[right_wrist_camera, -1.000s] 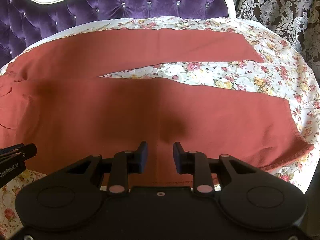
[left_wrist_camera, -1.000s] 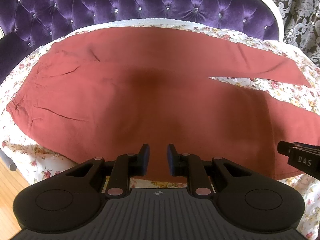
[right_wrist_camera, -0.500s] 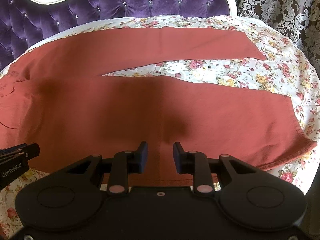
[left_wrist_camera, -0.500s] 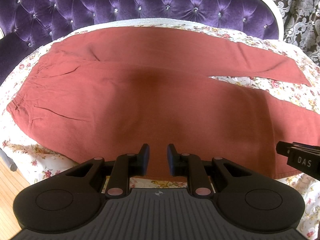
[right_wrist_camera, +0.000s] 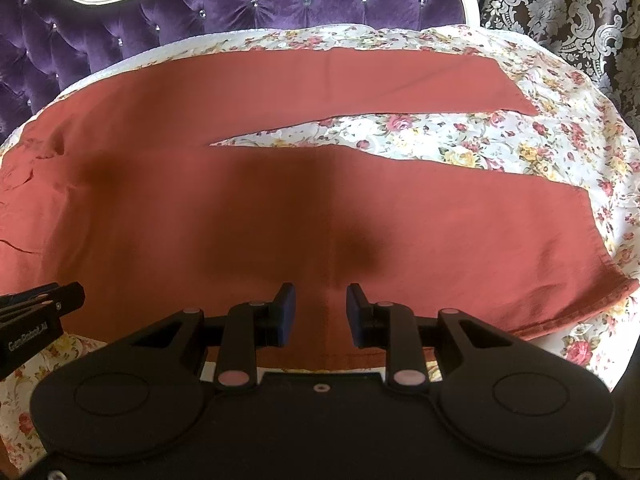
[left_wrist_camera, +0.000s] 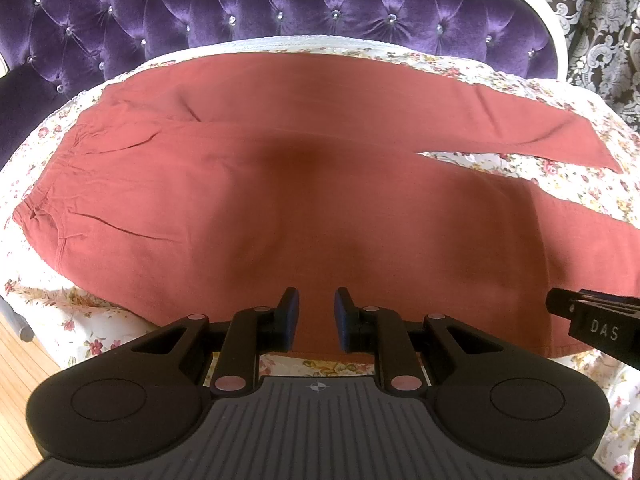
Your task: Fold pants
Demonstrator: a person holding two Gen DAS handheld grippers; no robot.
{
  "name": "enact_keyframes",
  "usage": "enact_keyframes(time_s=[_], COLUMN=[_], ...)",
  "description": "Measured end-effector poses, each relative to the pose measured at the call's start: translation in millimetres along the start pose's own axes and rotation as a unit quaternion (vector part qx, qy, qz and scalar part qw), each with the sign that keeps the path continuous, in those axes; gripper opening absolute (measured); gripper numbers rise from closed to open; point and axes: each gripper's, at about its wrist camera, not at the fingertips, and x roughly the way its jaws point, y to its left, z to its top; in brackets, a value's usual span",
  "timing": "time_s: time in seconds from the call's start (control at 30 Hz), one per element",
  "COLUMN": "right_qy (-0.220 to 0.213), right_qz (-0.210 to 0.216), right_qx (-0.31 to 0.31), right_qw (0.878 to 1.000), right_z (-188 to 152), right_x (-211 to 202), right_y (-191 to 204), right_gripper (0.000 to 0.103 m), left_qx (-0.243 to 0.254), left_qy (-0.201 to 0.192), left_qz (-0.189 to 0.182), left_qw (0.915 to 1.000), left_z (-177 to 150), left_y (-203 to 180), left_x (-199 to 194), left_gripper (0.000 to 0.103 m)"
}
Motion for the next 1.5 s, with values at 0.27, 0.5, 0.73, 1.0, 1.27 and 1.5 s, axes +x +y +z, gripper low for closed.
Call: enact_keyframes(time_s=[0.27,0.5,0.73,1.0,1.27,1.5], right_qy=[0.006,0.012,0.013,0.011,0.017,-0.023], right_qz=[0.008,-0.004,0.009,0.023,0.049,0.053], right_qx=[-0.004,-0.027,-0.033,-0.027,-0.009,0.015], right_qw=[1.000,1.000,0.999,0.999,0.999,0.998], right_z=[1,3,3,6,13,50], right_x=[-1,0,-1,-2,1,0], right_y=[1,8,12,13,4,-15], right_gripper=[0.037,0.038,0.041,0.042,0.042,0.042], left_qx=[0.000,0.000,0.002,0.003,0.007,0.016], left_qy=[0.000,0.000,0.001,0.001,0.001,-0.008], left_qz=[0.000,0.000,0.001,0.002,0.005,0.007], left_qw=[1.0000,1.0000,1.0000,1.0000,1.0000,0.9998], left_z=[-1,0,1,3,8,22], left_y=[1,2,1,0,-1,-2], left_x=[0,-1,-2,-2,1,4], left_gripper=[0.019,0.019,0.019,0.019,0.019,0.019])
